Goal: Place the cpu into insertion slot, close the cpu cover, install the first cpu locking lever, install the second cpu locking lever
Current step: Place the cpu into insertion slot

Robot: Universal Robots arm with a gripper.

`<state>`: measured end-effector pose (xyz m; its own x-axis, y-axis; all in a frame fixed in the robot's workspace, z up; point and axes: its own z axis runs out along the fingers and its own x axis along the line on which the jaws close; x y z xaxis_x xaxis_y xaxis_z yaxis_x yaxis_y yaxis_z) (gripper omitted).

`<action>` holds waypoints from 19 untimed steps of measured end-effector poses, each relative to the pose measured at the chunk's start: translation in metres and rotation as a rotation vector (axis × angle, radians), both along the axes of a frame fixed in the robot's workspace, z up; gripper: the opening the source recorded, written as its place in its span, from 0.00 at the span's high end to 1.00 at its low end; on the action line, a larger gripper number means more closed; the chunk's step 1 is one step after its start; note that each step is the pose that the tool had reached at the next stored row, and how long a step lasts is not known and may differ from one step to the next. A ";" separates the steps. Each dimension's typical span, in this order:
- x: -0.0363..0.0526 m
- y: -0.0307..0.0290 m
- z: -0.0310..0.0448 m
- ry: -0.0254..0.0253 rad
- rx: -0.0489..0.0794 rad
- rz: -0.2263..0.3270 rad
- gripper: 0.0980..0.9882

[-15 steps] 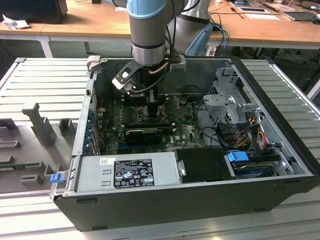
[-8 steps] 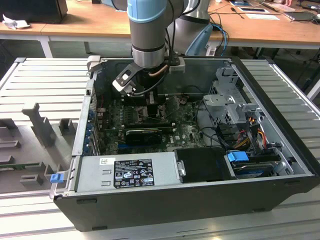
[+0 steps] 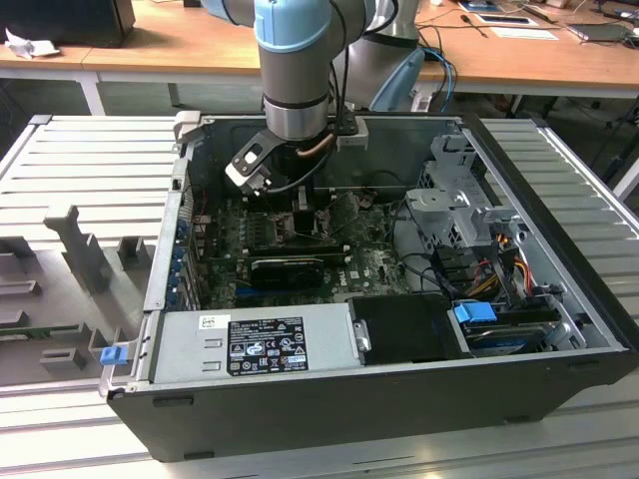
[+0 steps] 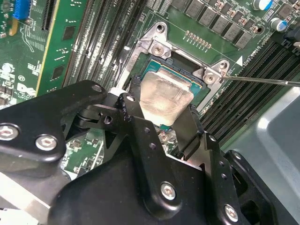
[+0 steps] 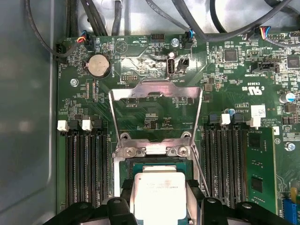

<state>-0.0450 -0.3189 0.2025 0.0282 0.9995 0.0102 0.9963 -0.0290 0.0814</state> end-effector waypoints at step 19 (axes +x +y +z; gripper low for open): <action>0.0005 0.0044 0.0029 0.0001 -0.018 0.000 0.43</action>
<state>-0.0445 -0.3145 0.2054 0.0283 0.9996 -0.0081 0.9963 -0.0275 0.0818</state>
